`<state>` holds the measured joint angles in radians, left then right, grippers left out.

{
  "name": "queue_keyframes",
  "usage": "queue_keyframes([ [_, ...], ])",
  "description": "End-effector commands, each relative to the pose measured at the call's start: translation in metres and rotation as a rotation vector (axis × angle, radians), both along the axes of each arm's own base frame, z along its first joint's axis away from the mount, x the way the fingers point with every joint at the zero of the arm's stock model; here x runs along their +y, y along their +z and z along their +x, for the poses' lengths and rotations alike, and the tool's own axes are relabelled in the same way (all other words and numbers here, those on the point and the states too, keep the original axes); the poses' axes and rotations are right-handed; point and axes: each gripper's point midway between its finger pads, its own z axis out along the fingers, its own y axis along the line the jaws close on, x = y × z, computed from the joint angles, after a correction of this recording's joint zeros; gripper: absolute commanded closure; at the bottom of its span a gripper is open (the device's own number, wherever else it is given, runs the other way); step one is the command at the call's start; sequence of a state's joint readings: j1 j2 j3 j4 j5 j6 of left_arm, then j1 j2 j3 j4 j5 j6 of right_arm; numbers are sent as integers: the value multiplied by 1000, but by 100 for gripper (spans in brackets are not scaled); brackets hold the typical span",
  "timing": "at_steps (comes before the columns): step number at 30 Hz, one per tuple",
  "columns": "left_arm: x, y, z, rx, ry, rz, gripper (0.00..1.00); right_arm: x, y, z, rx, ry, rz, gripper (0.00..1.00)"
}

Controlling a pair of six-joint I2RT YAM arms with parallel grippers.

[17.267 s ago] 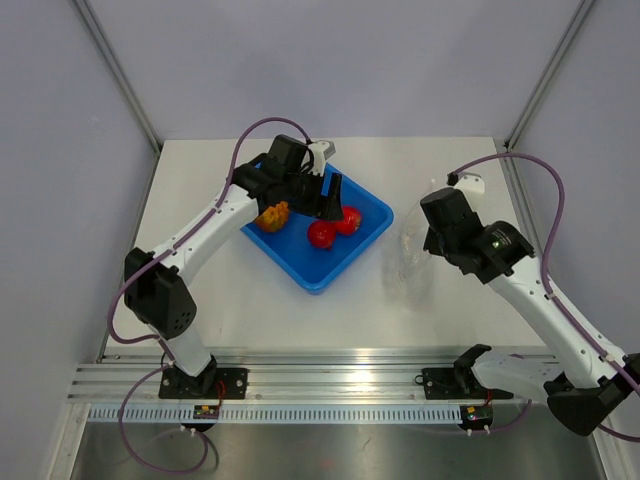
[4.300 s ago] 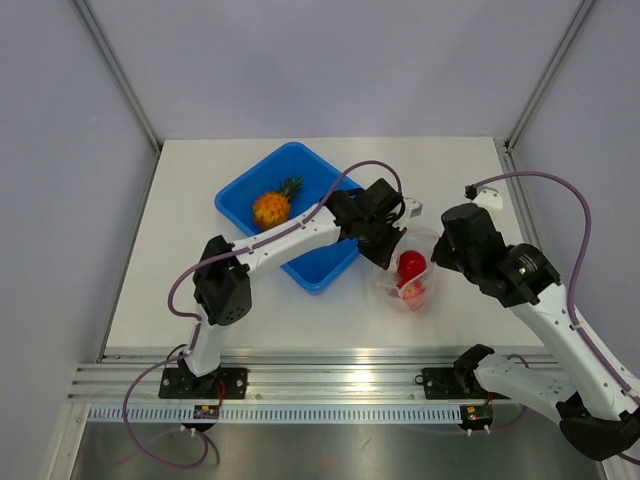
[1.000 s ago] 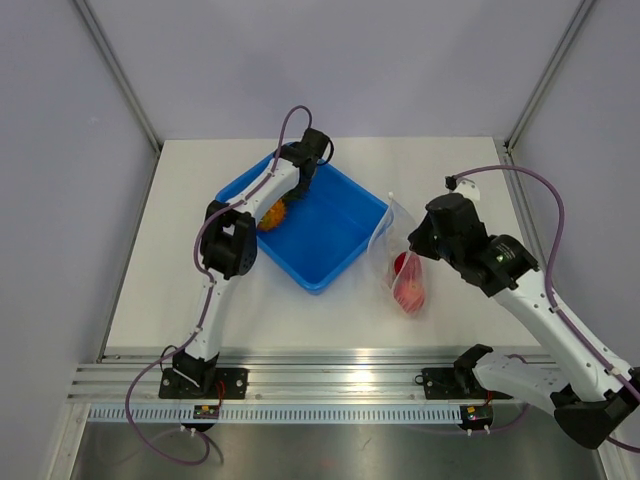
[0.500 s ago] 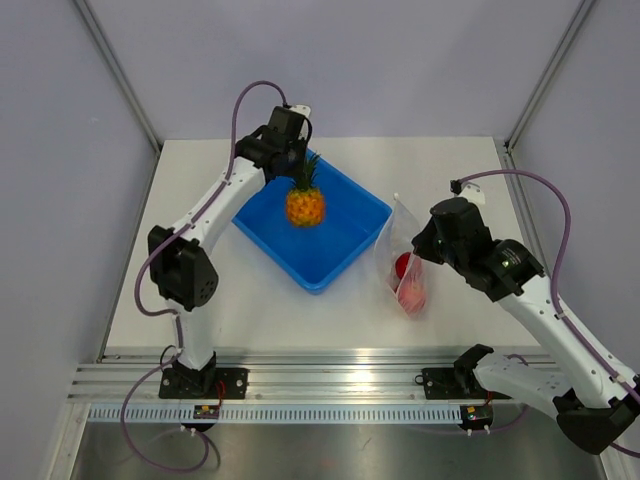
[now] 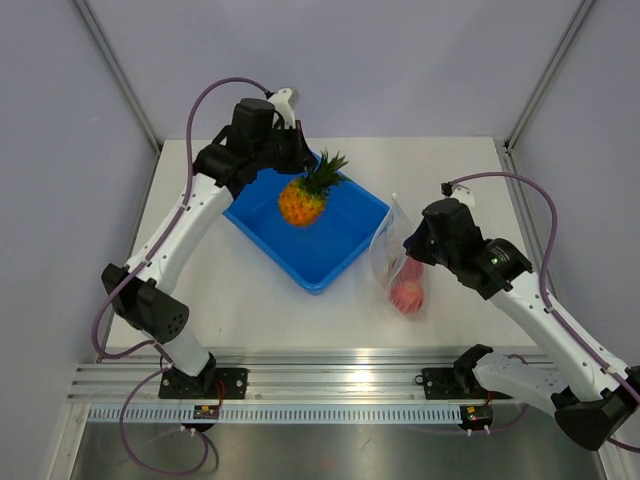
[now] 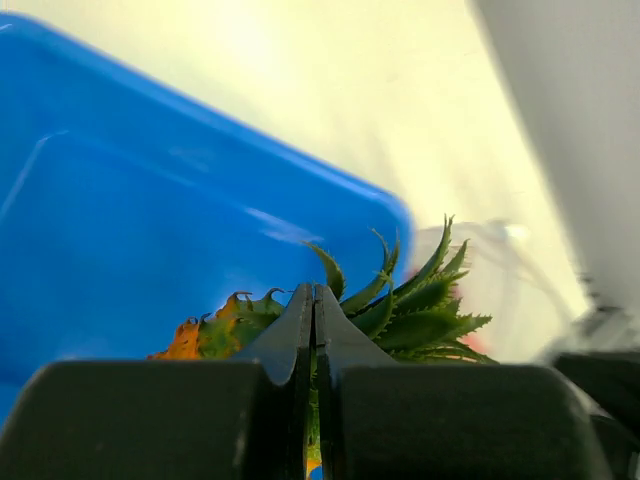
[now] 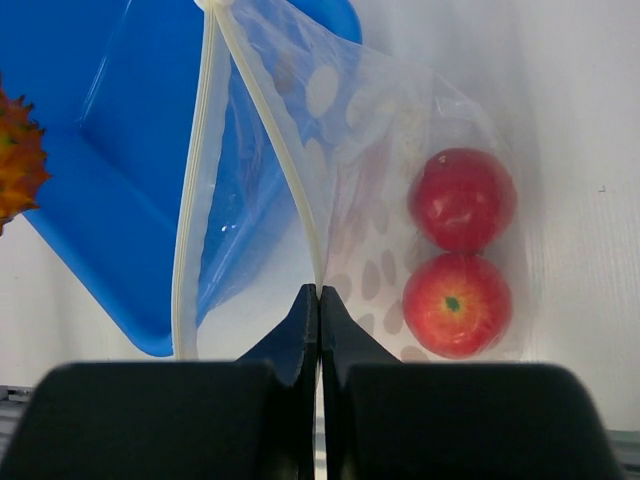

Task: Place the food in the zip-top bag and seal the zipper
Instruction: Pick up the fake fruit from the bin, then place the fake fruit in the zipper food storage bag.

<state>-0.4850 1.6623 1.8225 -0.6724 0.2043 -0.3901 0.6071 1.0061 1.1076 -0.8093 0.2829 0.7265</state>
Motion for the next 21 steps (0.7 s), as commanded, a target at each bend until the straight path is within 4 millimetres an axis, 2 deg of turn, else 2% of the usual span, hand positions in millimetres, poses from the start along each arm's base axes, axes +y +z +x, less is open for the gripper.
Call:
queue_keyframes([
  [1, -20, 78, -29, -110, -113, -243, 100, 14, 12, 8, -42, 19, 63, 100],
  [4, -36, 107, -46, -125, -174, -380, 100, 19, 16, 11, -48, 28, 74, 100],
  [5, -41, 106, -52, -107, -199, -409, 100, 20, 17, 12, -51, 29, 78, 100],
  [7, -48, 124, -59, -118, -223, -498, 100, 23, 21, 14, -60, 38, 93, 100],
  [8, -52, 123, -63, -101, -243, -521, 100, 24, 23, 14, -62, 39, 99, 100],
  [10, -57, 134, -67, -96, -262, -590, 100, 24, 25, 13, -66, 38, 105, 100],
  [11, -61, 131, -73, -71, -290, -613, 100, 24, 25, 14, -69, 36, 107, 100],
  [12, -64, 143, -77, -76, -309, -670, 100, 23, 27, 13, -73, 35, 109, 100],
  [16, -80, 151, -97, -46, -382, -763, 100, 20, 31, 11, -84, 22, 119, 100],
  [21, -88, 163, -118, -21, -443, -873, 100, 18, 36, 9, -98, 16, 136, 100],
])
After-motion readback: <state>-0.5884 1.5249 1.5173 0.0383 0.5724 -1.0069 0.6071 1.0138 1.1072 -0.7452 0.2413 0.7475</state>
